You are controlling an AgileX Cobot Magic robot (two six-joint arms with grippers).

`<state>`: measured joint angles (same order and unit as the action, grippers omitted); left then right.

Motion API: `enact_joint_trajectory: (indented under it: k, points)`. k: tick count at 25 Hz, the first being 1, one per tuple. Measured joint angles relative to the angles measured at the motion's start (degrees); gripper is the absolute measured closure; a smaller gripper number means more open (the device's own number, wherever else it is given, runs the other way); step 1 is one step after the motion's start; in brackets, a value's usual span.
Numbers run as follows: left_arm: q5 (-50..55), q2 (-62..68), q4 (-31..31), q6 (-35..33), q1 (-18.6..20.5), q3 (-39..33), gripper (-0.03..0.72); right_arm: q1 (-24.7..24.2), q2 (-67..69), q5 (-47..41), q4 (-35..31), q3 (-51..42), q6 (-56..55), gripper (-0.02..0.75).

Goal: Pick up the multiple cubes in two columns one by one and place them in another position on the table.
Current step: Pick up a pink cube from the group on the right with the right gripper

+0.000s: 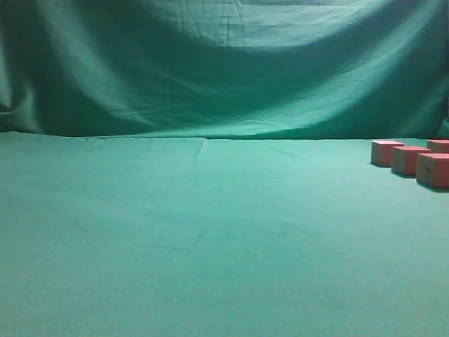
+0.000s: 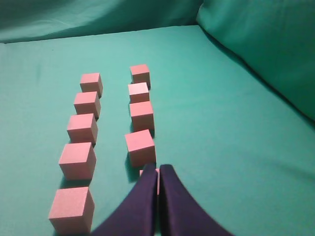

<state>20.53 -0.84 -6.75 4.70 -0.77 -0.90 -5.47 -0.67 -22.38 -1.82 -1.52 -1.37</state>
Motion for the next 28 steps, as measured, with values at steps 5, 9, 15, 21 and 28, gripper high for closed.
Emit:
enact_joint_trajectory:
  k: [5, 9, 15, 21, 28]
  points:
    - [0.0, 0.0, 0.0, 0.0, 0.0, 0.0, 0.688, 0.0, 0.0, 0.0, 0.0, 0.0, 0.0, 0.738]
    - [0.0, 0.0, 0.0, 0.0, 0.0, 0.0, 0.688, 0.0, 0.0, 0.0, 0.0, 0.0, 0.0, 0.738]
    - [0.0, 0.0, 0.0, 0.0, 0.0, 0.0, 0.688, 0.0, 0.0, 0.0, 0.0, 0.0, 0.0, 0.738]
    - [0.0, 0.0, 0.0, 0.0, 0.0, 0.0, 0.688, 0.0, 0.0, 0.0, 0.0, 0.0, 0.0, 0.738]
    - [0.0, 0.0, 0.0, 0.0, 0.0, 0.0, 0.688, 0.0, 0.0, 0.0, 0.0, 0.0, 0.0, 0.738]
